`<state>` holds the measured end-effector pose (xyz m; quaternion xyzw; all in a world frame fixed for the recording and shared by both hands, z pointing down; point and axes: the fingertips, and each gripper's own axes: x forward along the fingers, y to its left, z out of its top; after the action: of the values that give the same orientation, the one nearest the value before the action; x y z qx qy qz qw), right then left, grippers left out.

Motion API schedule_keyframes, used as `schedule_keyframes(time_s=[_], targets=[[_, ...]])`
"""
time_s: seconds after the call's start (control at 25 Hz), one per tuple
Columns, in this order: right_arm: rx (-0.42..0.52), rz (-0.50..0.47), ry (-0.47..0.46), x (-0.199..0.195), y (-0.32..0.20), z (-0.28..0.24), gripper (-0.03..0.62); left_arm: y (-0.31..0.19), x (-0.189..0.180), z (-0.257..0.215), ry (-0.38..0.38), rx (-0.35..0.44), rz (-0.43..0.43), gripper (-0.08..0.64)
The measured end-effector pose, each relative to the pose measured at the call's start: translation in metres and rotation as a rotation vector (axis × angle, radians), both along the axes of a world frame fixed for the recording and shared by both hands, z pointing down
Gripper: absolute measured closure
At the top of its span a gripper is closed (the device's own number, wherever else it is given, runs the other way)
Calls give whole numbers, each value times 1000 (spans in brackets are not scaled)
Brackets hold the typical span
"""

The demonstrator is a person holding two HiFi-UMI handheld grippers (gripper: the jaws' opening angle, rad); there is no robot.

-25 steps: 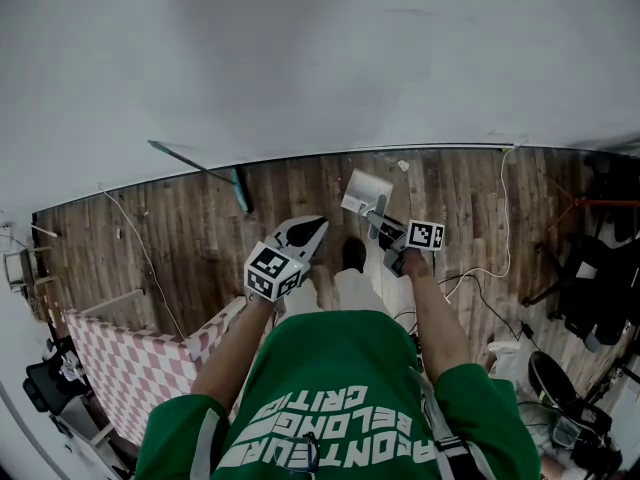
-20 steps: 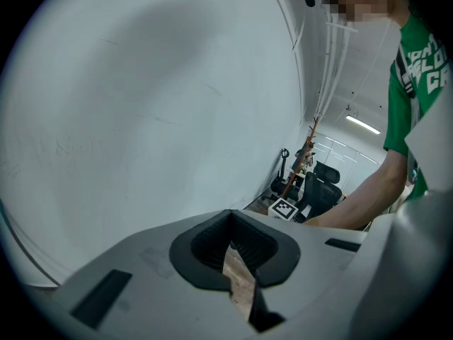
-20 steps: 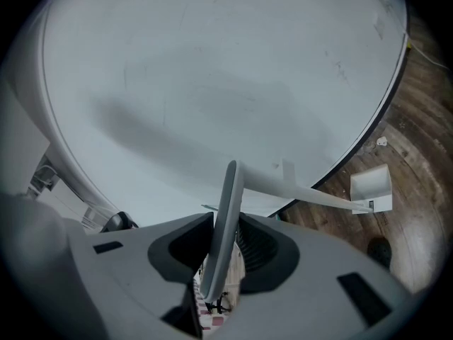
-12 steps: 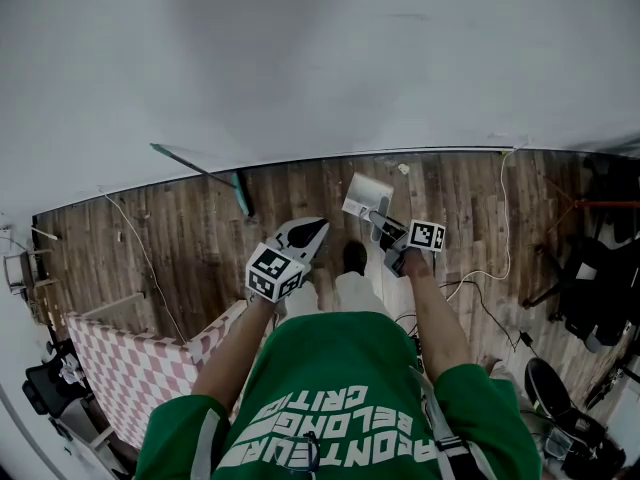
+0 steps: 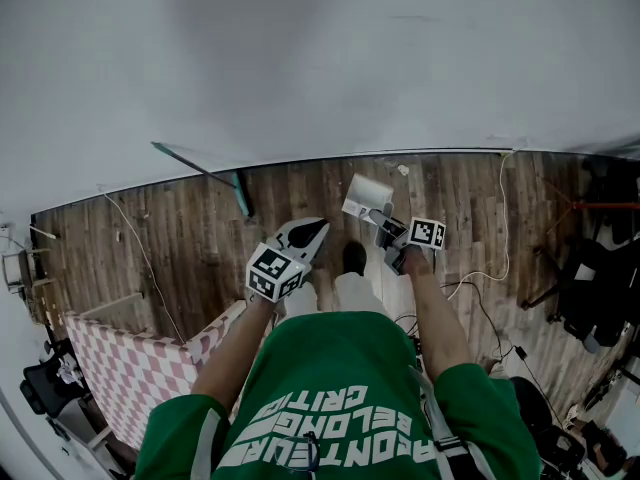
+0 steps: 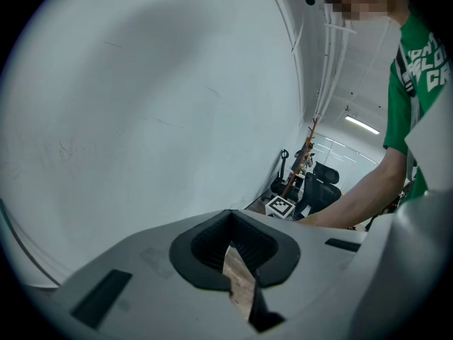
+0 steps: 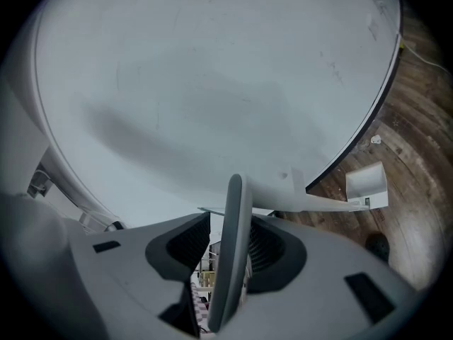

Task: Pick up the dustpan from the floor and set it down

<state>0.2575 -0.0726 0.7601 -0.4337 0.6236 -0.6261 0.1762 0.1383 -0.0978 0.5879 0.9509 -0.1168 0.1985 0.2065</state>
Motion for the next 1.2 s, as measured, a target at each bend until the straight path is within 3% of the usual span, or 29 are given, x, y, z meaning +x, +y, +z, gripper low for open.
schedule_keyframes(time_s=[0.52, 0.92, 1.2], targets=[[-31, 27, 46, 12, 17, 2, 443, 0, -5, 0, 4, 3, 2, 557], [-34, 103, 76, 29, 40, -5, 442, 6, -4, -4, 18, 8, 37, 557], [18, 142, 230, 43, 51, -44, 442, 14, -6, -10, 35, 15, 57, 557]])
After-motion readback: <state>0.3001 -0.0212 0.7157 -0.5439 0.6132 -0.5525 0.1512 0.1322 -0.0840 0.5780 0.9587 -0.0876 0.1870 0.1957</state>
